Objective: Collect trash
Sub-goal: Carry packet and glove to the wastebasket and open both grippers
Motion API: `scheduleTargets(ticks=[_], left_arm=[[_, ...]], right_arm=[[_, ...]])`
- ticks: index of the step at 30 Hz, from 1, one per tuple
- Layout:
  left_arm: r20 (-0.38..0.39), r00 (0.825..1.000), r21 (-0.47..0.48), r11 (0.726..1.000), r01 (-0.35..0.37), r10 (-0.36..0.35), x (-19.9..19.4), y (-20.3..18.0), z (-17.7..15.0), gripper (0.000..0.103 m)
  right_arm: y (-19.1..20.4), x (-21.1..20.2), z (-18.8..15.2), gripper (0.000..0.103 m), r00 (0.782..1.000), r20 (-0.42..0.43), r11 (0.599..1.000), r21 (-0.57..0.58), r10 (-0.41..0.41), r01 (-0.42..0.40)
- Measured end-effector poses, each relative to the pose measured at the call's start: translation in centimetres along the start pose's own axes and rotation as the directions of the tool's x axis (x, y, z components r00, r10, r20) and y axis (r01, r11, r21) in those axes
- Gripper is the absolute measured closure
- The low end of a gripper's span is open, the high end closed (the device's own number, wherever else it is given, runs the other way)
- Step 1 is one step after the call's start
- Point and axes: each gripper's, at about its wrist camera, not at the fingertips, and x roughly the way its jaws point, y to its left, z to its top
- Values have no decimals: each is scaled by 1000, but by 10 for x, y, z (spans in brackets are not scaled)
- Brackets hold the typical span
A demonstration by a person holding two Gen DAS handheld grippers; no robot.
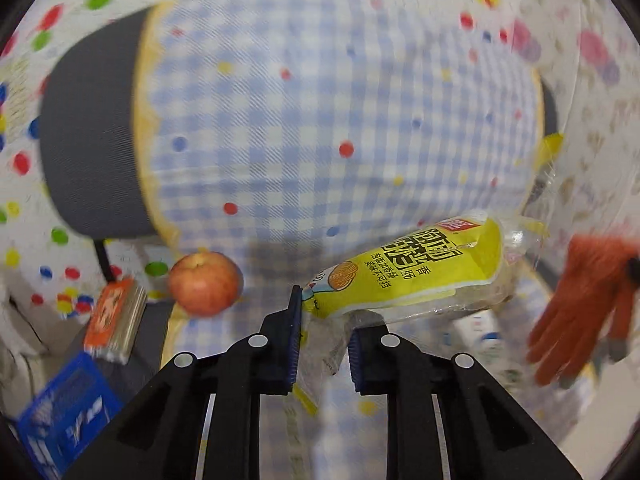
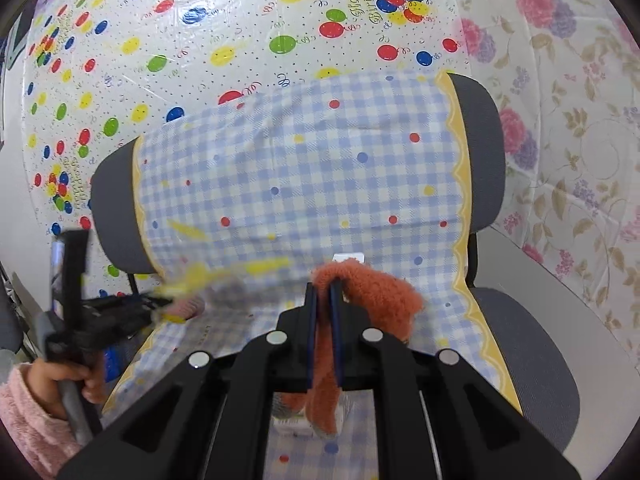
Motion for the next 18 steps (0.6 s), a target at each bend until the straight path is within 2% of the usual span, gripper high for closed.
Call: scheduleTargets(ticks=[3,8,13,18], left_arm=[[21,998,-48,997,61,-60,-36,-4,-23,82],[58,995,-32,996,85,-83,-78,-21,-59,82],[69,995,-18,997,80,-78,-107,-42,-90,82],[36,992,10,993,117,-118,-121,-72,-118,82]], right_arm=[[5,-12,-13,96,1000,-24,1000,-13,3,-3],[6,-39,-40,96,999,-51,1000,-13,1,-1],[-3,-70,-59,96,999,-46,1000,3,-27,27],[-22,-100,-82,96,995,-59,996,32,-75,77]])
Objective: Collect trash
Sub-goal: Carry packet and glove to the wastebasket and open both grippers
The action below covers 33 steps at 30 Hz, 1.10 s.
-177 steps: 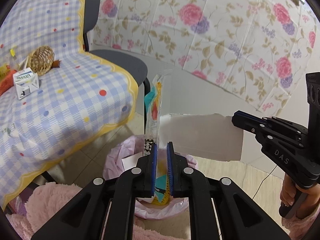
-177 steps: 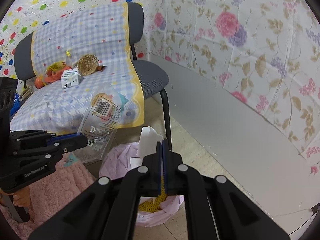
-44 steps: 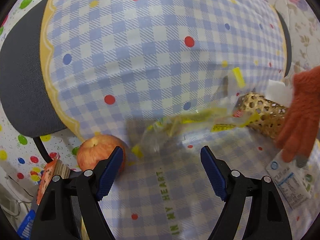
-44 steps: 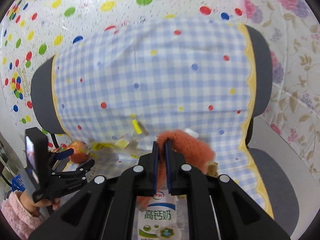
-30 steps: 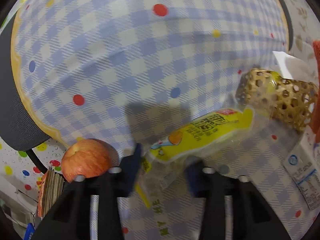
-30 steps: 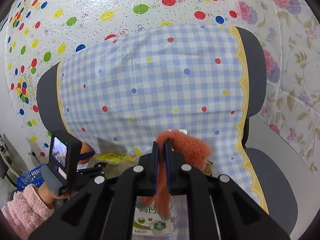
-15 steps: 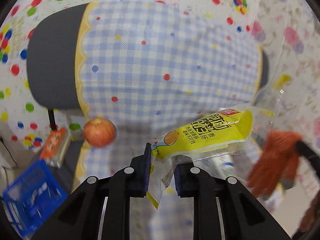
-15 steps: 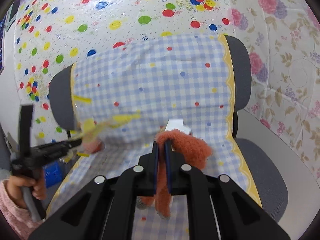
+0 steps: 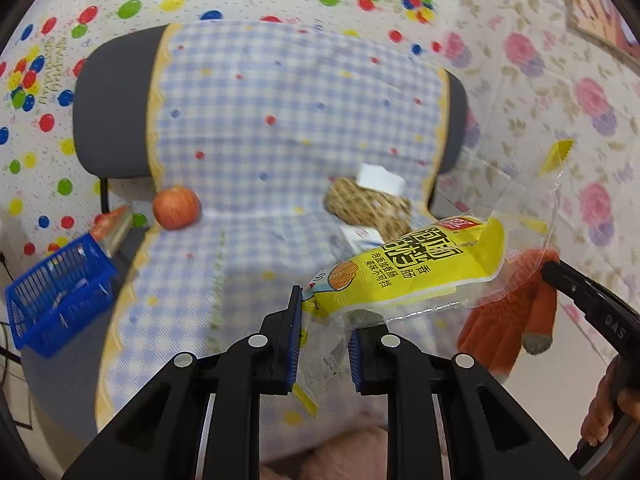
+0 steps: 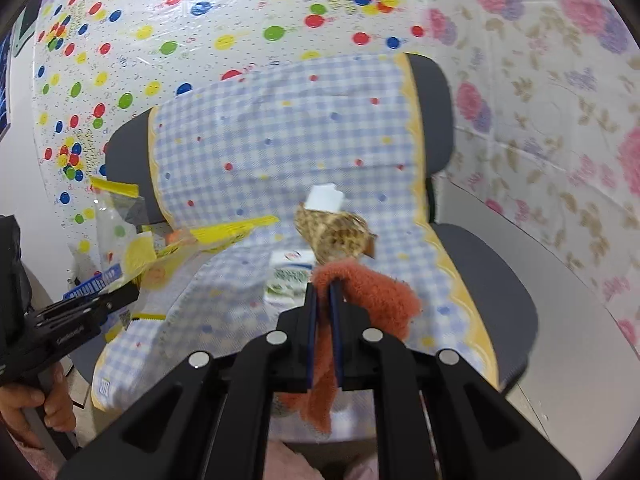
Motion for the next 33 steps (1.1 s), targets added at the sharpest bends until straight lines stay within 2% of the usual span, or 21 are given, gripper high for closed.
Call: scheduleTargets(ticks=[9,16,23,30,33], left_arm=[[-64,992,41,993,111,-108,-5,-56,-40,82],[-80,986,64,986,151,-146,-16,-88,-68,81],[-160,966,114,968,224,-205,-12,-127,-101,81],[-275,935,150,951,269,-221,15,-158,-128,81],[-296,930,169,947,274,-217,22,-169,-137,80]], right_arm=[[-33,-49,-44,96,996,-19,996,28,-90,90],[-48,-85,-74,96,986,-17,986,38,-164,165],[-65,-110,-110,96,974,-51,973,59,-220,223],[-91,-116,-144,96,961,-105,957,112,-254,266],[-99,-115,-153,96,958,-118,953,129,-261,275]])
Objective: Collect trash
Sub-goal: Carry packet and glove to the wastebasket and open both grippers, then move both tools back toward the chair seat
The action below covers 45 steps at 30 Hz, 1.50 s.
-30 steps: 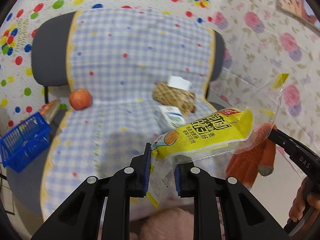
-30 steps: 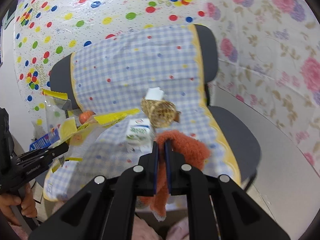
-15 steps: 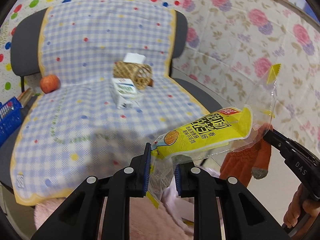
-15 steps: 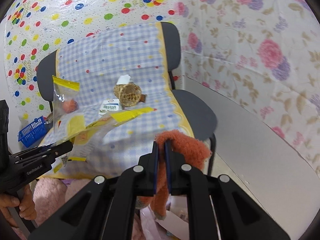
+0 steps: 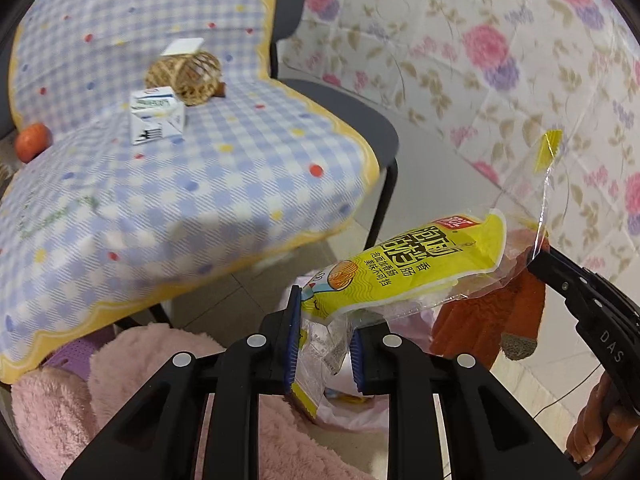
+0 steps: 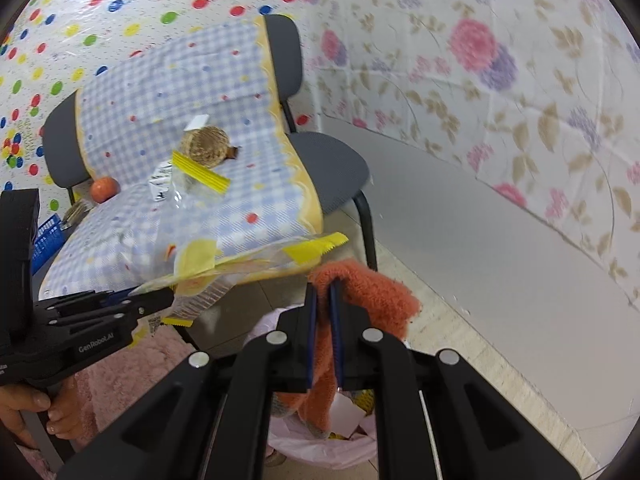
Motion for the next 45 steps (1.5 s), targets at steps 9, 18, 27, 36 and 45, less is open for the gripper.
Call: scheduleTargets(ticks=[9,18,27,36,45], left_arm=[[-88,996,18,1000,13,-12,38,-14,-4,77],[-178,984,25,999,23,-18,61,-18,-6,44],[-109,994,30,1000,6,-3,37,-8,-1,42],[37,996,41,996,-83,82,-10,8,11,42],[120,973,17,980,-199,196,-39,42,22,42]], right_arm=[[-18,30,-10,96,998,-56,1000,23,-3,5],[-28,59,-21,84,991,-135,999,49,20,-14],[-30,34,-6,70,997,-73,999,44,-15,18],[-14,2,16,70,1000,18,1000,27,13,-14],[11,17,34,70,999,16,999,10,41,-41]])
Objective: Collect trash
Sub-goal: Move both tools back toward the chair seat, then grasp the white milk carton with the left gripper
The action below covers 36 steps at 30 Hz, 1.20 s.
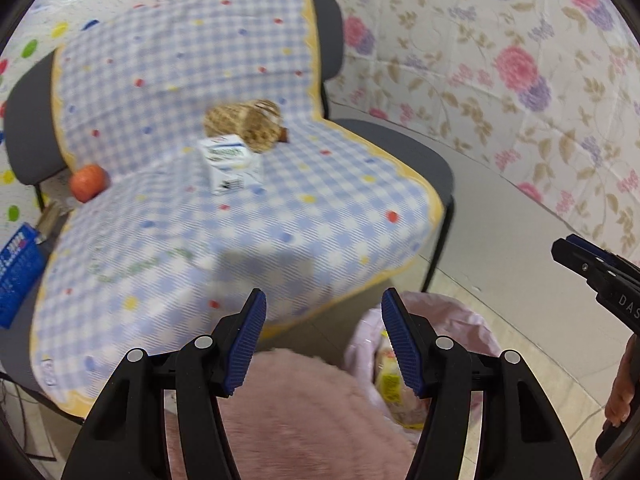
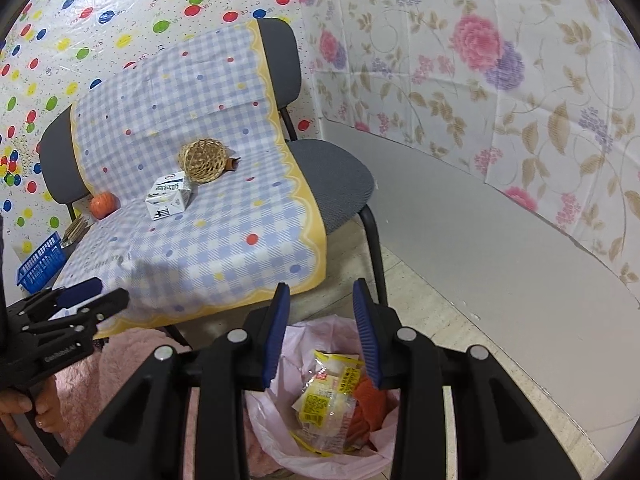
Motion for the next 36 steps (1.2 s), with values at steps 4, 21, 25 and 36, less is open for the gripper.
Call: scheduleTargets(ticks=[4,21,25,36], left_arm=[[13,999,-45,998,-45,46,-2,27,9,42],[82,969,-131,966,-221,233,-18,101,74,23],[70,970,-116,968,-223,232,-5,100,90,21],[-47,985,-62,984,-167,164,84,76,115,14]], right_arm=[[11,6,12,64,1000,10,1000,-19,23,-22],[48,39,65,52,990,57,989,-69,132,-128],[49,52,77,52,989,59,989,-62,139,-135],[47,99,115,17,994,50,994,-60,92,-89]])
